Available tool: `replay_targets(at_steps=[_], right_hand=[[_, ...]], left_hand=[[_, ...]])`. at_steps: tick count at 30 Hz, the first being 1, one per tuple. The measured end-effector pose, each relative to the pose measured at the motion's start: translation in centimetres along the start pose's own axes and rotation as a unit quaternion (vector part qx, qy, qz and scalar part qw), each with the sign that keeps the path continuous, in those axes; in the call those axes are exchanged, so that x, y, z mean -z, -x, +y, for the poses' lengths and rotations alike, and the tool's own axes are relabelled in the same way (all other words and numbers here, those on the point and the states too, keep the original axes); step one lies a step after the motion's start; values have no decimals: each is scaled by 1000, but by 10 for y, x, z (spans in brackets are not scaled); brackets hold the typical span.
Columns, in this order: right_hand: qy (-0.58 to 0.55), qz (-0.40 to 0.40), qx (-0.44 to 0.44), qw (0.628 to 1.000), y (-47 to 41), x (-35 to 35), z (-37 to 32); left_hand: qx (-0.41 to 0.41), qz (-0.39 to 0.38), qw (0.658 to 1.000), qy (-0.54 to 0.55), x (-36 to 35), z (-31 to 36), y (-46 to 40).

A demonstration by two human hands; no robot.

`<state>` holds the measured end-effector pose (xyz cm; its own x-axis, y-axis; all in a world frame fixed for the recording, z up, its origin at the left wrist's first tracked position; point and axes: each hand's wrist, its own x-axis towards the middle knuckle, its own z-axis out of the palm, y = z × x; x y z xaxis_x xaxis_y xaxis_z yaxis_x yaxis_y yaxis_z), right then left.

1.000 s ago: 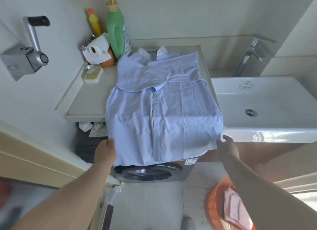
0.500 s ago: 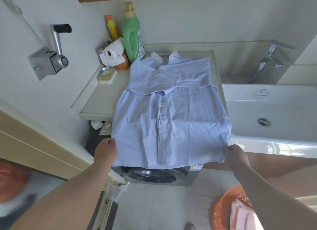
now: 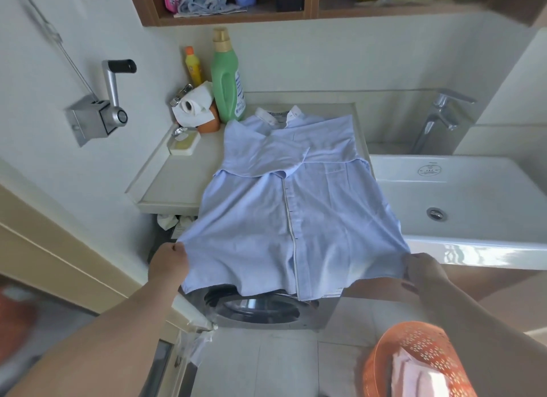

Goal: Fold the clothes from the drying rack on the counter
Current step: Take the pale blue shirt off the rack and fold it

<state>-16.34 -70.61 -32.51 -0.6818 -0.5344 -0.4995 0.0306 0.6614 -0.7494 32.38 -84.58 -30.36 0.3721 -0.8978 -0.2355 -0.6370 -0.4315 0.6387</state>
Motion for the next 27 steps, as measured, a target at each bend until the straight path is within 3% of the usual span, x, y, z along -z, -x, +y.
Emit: replay_targets(at_steps=[2,6,11,16,21,24,27], right_hand=[[-28,-46,-21,998,11,-5,4],[14,-51,-4,999,18,-9,22],[178,-5,36,983,23,-1,42],[204,37,48,977,36,4,55],[82,69,20,994,60,-1,48],[-3,26,39,999,77,-1,33],[-64,-16,33,997,83,5,12]], left_hand=[[6,-70,997,35,-4,-7,9],[100,-205,971,76,-16,-28,27],[83,-146,985,-41,-16,-43,45],[56,-88,989,-107,-5,-58,44],[3,-84,995,-48,9,-58,53],[-66,-132,988,-34,20,-43,54],[-75,-187,979,16,31,-27,44]])
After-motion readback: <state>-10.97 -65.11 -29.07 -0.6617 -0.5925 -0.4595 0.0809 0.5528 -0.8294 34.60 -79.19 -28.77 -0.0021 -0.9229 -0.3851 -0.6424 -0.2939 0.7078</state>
